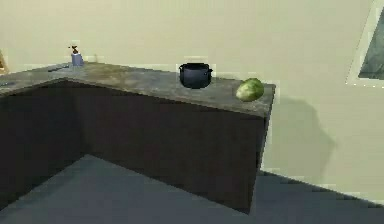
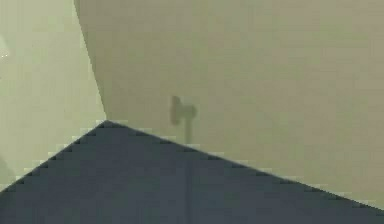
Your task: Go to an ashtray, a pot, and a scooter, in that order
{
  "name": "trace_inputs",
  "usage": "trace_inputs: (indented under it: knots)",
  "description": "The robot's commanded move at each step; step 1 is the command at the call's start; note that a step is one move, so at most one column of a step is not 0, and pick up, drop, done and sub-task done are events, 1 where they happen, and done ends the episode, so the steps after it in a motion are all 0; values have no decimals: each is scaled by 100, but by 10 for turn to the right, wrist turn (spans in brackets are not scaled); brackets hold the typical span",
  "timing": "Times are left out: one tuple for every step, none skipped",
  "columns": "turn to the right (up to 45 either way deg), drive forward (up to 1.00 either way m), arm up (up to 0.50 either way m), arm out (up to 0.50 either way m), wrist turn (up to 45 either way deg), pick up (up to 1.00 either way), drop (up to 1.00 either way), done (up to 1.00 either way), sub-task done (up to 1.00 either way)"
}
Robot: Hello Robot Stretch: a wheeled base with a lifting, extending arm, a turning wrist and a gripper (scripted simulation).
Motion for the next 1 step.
trace_inputs:
  knots:
    - [0,75,0,0,0,0,0,0,0]
